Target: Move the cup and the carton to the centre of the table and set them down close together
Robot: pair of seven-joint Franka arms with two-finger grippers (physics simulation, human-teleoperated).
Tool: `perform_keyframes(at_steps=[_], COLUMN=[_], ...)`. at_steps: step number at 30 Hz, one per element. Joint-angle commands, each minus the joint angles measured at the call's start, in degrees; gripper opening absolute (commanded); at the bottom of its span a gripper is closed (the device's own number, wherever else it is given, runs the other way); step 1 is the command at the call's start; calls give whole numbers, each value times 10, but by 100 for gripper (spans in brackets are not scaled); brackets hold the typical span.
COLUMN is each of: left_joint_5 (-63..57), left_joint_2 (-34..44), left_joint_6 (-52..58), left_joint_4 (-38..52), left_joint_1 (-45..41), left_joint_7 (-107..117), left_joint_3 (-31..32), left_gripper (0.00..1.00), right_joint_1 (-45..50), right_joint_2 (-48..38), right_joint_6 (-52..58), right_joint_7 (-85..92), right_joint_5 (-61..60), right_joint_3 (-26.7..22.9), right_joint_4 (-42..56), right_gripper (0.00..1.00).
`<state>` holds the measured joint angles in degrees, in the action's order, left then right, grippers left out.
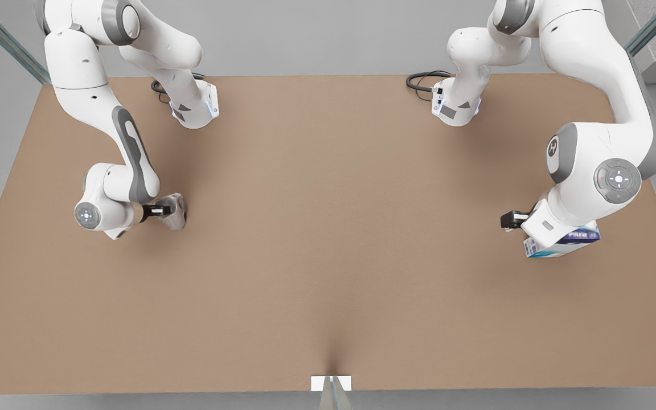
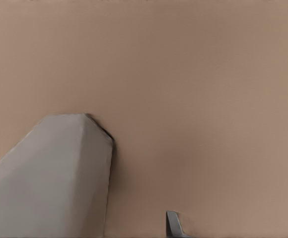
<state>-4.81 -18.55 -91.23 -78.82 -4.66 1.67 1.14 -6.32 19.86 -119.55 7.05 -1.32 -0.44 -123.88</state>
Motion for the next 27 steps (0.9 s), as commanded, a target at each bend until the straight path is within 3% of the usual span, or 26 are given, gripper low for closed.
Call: perform_keyframes(at_steps=[1, 21, 27], left_joint_5=[0, -2, -4], left_joint_2=[0, 0, 1], left_joint_6=[0, 0, 0], left_joint_4=[0, 1, 1], left_joint_1=[0, 0, 0], left_joint_7=[0, -1, -5], left_joint_3=[0, 0, 0], left_gripper=[100, 100, 100], right_joint_1=[0, 6, 140], right_joint_2=[0, 2, 41], right_joint_6=[1, 37, 41], right_joint_7=[0, -4, -13], right_joint_5=[0, -35, -76], right_joint_3=[0, 20, 25], right_joint_4=[2, 53, 177], right_gripper=[21, 21, 21])
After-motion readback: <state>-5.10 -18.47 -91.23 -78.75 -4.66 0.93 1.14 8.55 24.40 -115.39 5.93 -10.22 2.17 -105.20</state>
